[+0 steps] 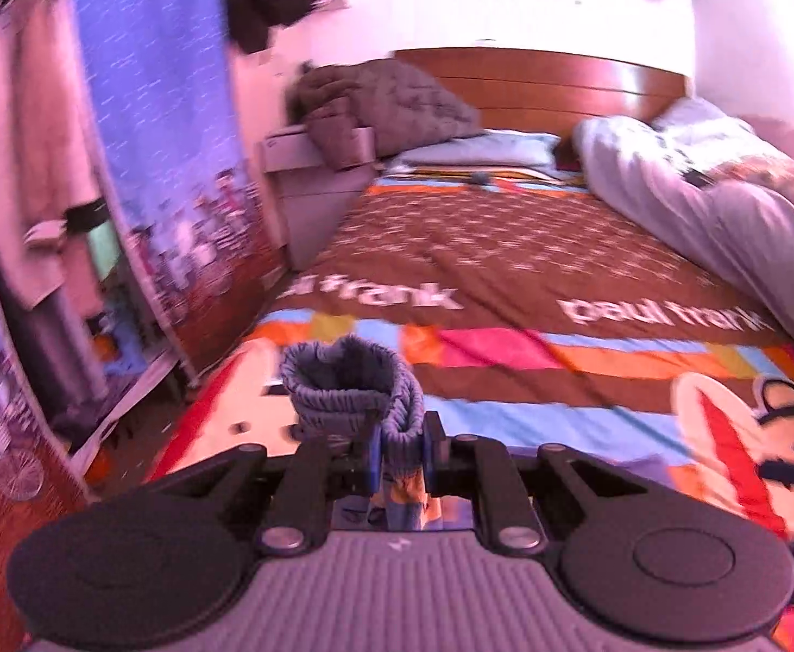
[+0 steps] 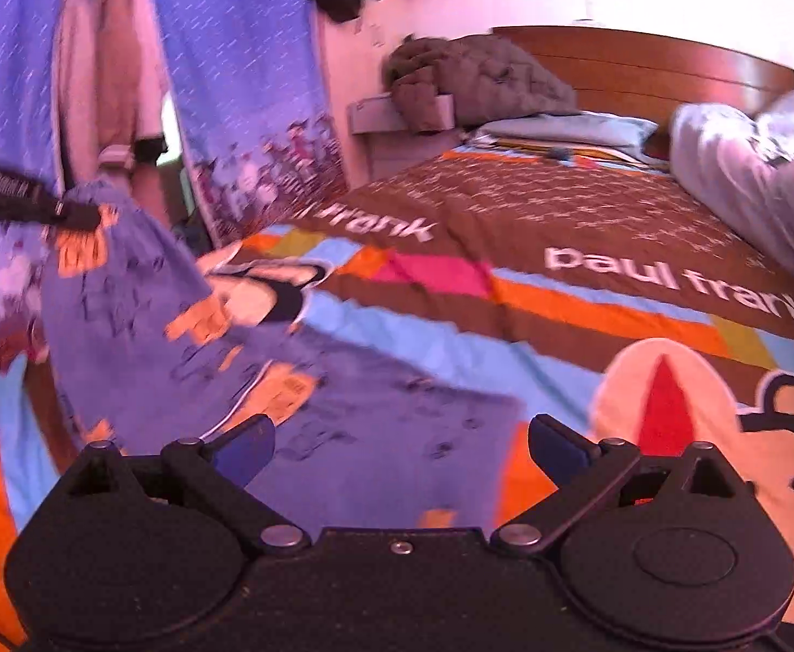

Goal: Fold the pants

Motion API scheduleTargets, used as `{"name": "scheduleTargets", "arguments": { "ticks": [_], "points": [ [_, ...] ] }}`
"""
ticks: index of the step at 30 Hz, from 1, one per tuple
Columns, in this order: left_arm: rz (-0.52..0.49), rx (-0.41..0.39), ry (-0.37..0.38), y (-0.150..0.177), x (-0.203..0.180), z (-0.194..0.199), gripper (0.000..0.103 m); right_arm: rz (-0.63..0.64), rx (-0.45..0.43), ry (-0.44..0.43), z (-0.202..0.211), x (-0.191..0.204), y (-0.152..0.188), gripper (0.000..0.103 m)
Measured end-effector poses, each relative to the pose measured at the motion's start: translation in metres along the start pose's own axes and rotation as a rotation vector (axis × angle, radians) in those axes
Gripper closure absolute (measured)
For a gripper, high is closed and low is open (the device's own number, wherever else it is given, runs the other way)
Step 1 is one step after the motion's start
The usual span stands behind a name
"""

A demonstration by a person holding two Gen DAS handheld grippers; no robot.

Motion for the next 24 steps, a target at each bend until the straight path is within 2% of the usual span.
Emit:
{"name": "scheduleTargets", "arguments": {
  "ticks": [4,7,10,11,12,13,16,19,22,24],
  "points": [
    [-0.126,-0.004,0.069,0.004,-0.063,0.0,0.087,-0.106,-0.019,0.019,0.013,-0.042,-0.007,0.003],
    [-0.215,0.034,0.171,0.015,-0.108,-0.013,0.085,-0.171,-0.013,0.027,0.02,-0.071,-0.002,0.002],
    [-0.294,0.049,0.207,0.037,-0.145,-0.031,0.064,-0.191,0.0,0.075,0.022,-0.09,0.007,0.001],
    [-0.307,0.052,0.215,0.044,-0.154,-0.035,0.059,-0.201,0.005,0.085,0.022,-0.095,0.009,0.001],
    [-0.318,0.056,0.22,0.05,-0.161,-0.039,0.058,-0.214,0.008,0.089,0.021,-0.1,0.011,0.001],
    [-0.325,0.062,0.221,0.056,-0.166,-0.042,0.056,-0.226,0.01,0.089,0.02,-0.103,0.012,0.001],
    [-0.331,0.052,0.225,0.065,-0.168,-0.038,0.042,-0.262,0.015,0.075,0.016,-0.109,0.011,0.001],
    [-0.376,0.017,0.184,0.072,-0.158,-0.03,0.039,-0.294,0.024,0.03,0.01,-0.107,0.009,0.001],
    [-0.424,0.034,0.164,0.081,-0.142,-0.031,0.038,-0.306,0.033,-0.061,-0.001,-0.095,0.004,0.003],
    [-0.458,0.062,0.157,0.087,-0.135,-0.037,0.037,-0.298,0.029,-0.118,-0.008,-0.084,-0.001,0.011]
  ]
}}
Point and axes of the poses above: each gripper's, at about its wrist camera, not at the fingertips, and z roughly against the way its jaws point, x to its left, y to its underside, the point moved 1 cm from there along -z, roughly the way its jaws point, and after that the axes turned 3 degrees about -z, right-handed, at the moved point
